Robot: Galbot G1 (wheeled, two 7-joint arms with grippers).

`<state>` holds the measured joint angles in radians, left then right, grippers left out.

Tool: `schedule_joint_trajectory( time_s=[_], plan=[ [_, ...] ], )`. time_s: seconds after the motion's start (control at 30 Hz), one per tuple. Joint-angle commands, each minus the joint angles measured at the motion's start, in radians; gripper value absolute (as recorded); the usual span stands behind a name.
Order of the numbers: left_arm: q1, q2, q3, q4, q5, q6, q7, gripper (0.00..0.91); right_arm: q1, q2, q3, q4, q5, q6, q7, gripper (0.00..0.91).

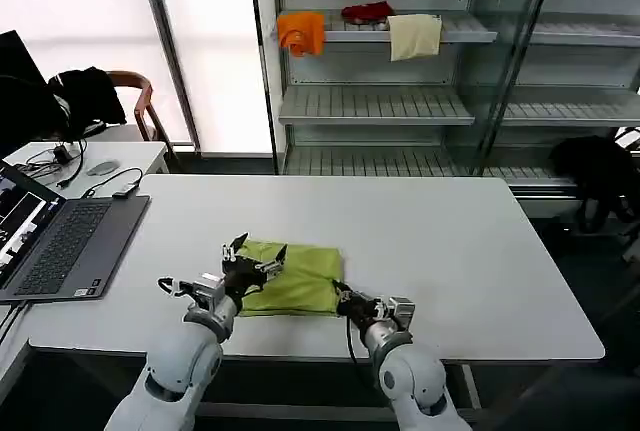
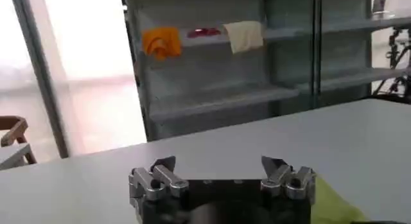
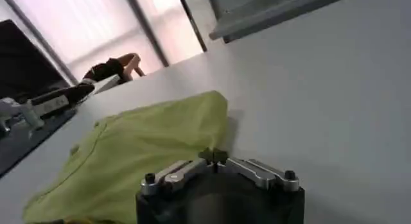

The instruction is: Fold and organize the clothes.

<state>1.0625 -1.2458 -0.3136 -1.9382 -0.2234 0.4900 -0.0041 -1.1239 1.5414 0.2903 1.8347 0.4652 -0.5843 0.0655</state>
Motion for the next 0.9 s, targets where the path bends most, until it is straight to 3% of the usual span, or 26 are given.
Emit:
schedule_joint_trajectory(
  time_s=[0.03,0.47,0.9],
  plan=[
    [-0.003,0.009,-0.083,0.018,-0.043,-0.032,0.013,0.907,0.006,-0.047,0.041,0.055,0.056,0.001,0.026,0.000],
    [0.068,0.092,-0.314,0.169,-0.128,-0.101,0.054,0.907,0.009,-0.169,0.123,0.097,0.103,0.000,0.026,0.000],
    [0.101,0.089,-0.336,0.165,-0.186,-0.102,0.057,0.907,-0.039,-0.207,0.139,0.151,0.101,0.000,0.007,0.000]
  ],
)
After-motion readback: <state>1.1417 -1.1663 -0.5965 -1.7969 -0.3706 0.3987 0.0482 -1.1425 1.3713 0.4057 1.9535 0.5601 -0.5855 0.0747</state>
